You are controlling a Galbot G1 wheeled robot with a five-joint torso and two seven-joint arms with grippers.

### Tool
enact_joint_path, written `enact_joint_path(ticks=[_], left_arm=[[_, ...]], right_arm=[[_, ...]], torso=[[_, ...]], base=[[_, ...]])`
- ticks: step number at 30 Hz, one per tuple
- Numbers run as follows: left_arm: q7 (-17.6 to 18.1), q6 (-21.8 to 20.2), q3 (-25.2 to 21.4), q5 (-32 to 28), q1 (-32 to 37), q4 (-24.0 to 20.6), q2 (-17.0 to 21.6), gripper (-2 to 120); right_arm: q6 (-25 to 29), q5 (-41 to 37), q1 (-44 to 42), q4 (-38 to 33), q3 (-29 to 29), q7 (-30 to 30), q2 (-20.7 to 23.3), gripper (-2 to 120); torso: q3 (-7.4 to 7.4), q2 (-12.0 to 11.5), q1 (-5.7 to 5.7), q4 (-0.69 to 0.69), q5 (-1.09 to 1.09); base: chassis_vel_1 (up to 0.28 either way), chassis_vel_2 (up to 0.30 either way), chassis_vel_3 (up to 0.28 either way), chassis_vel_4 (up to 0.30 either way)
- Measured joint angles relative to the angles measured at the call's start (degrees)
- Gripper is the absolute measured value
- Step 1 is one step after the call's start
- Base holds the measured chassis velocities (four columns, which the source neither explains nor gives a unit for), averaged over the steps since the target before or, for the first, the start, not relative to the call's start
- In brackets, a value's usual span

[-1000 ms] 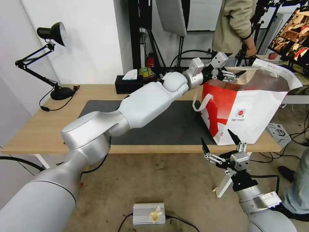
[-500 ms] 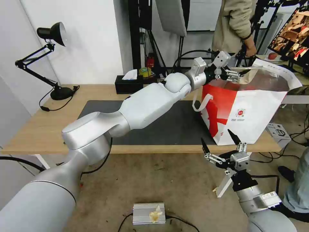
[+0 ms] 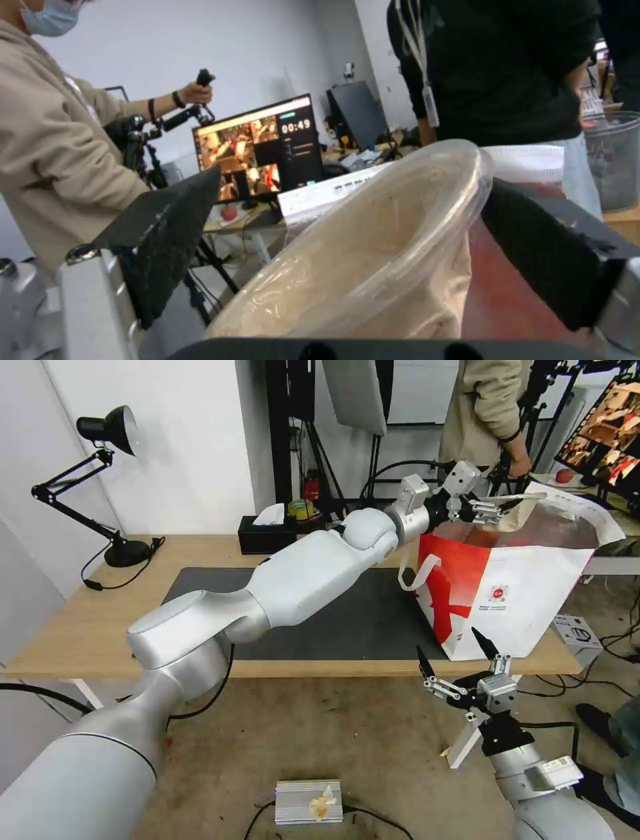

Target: Pick up the trash from the table and place it into the takeout bag.

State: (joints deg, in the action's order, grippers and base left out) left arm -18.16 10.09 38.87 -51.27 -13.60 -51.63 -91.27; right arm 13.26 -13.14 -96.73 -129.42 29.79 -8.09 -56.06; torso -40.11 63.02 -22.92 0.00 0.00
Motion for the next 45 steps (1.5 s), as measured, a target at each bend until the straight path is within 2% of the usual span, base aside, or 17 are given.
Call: enact_joint_path(ticks=[7,8,9,10,16,19,28,36,40,45], left_arm=[[0.31,-0.13,-0.09,-0.57,-0.01,-0.07,0.01,100],[1.84,-0.65,-0.48,-3.39,0.22,-0.64,0.02,100],[5.03,-1.54,-1.66,-10.26,0.9,-2.66,0.0,100],[6.31,-1.96,-2.19,-13.26,1.34,-3.55,0.0,100],[7.67,-2.41,-3.28,-16.31,2.22,-4.9,0.02,100],[9.75,-3.23,-4.41,-19.53,2.65,-6.76,0.02,100],[11.19,-3.66,-5.96,-20.88,2.66,-9.13,0.0,100],[13.44,-3.8,-9.41,-21.52,3.22,-13.87,0.27,100],[13.9,-3.8,-10.0,-21.52,3.23,-14.77,0.5,100],[15.06,-3.74,-11.26,-21.51,3.23,-17.83,2.16,100]], right_arm=[[0.0,0.0,0.0,0.0,0.0,0.0,0.0,100],[0.0,0.0,0.0,0.0,0.0,0.0,0.0,100],[0.0,0.0,0.01,0.0,0.0,0.0,0.0,100],[0.0,0.0,0.0,0.0,0.0,0.0,0.0,100],[0.0,0.0,0.0,0.0,0.0,0.0,0.0,100],[0.0,0.0,0.0,0.0,0.0,0.0,0.0,100],[0.0,0.0,0.0,0.0,0.0,0.0,0.0,100],[0.0,0.0,0.0,0.0,0.0,0.0,0.0,100],[0.0,0.0,0.0,0.0,0.0,0.0,0.0,100],[0.0,0.0,0.0,0.0,0.0,0.0,0.0,100]], torso=[[0.0,0.0,0.0,0.0,0.0],[0.0,0.0,0.0,-0.01,0.01],[0.0,0.0,-0.01,0.01,-0.01],[0.0,0.0,0.01,0.0,-0.01],[0.0,0.0,0.0,0.0,-0.01],[0.0,0.0,0.0,-0.01,0.0],[0.0,0.0,0.0,0.0,-0.01],[0.0,0.0,0.0,0.0,-0.01],[0.0,0.0,0.0,0.0,-0.01],[0.0,0.0,0.0,0.0,-0.01]], base=[[0.0,0.0,0.0,0.0],[0.0,0.0,0.0,0.0],[0.0,0.0,0.0,0.0],[0.0,0.0,0.0,0.0],[0.0,0.0,0.0,0.0],[0.0,0.0,0.0,0.0],[0.0,0.0,0.0,0.0],[0.0,0.0,0.0,0.0],[0.0,0.0,0.0,0.0],[0.0,0.0,0.0,0.0]])
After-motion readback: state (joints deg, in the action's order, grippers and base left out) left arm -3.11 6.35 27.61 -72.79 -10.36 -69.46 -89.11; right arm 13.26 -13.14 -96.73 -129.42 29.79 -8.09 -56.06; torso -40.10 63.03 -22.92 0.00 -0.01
